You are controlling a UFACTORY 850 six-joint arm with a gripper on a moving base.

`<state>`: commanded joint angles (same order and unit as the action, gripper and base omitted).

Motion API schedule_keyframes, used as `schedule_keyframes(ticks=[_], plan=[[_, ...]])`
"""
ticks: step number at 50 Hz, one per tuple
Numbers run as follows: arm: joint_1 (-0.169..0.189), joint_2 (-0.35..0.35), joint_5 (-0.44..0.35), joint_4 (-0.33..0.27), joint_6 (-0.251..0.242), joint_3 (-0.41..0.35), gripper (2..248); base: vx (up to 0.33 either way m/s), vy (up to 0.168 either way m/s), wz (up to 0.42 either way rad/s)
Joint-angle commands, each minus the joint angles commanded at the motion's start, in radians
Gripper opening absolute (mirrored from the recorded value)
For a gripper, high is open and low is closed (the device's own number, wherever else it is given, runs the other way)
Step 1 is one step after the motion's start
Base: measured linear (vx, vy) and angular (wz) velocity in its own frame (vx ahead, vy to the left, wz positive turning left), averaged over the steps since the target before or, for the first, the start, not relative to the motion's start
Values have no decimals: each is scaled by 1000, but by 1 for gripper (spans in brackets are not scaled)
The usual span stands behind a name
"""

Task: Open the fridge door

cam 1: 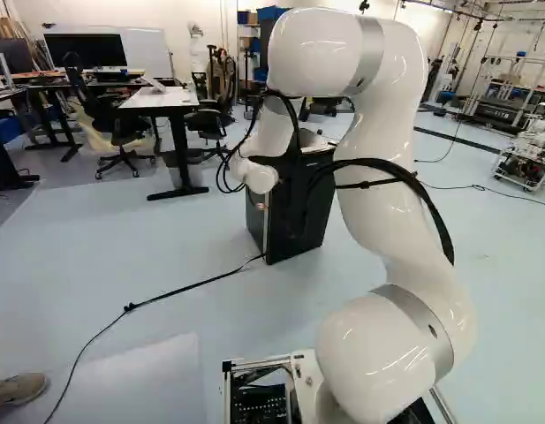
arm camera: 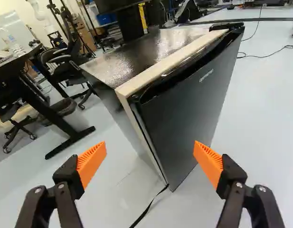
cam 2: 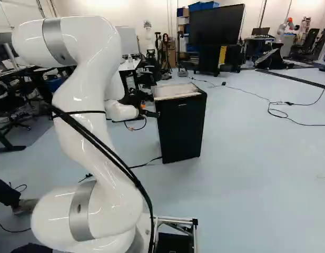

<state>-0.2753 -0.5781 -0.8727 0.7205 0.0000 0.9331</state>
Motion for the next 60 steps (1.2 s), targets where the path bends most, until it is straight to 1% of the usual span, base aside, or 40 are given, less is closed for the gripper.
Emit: schedule_keyframes(ticks=[30, 60], plan=[[9, -53, 0, 4, 0, 75, 247, 0, 0, 0], [34, -101, 0, 4, 0, 145, 247, 0, 0, 0]])
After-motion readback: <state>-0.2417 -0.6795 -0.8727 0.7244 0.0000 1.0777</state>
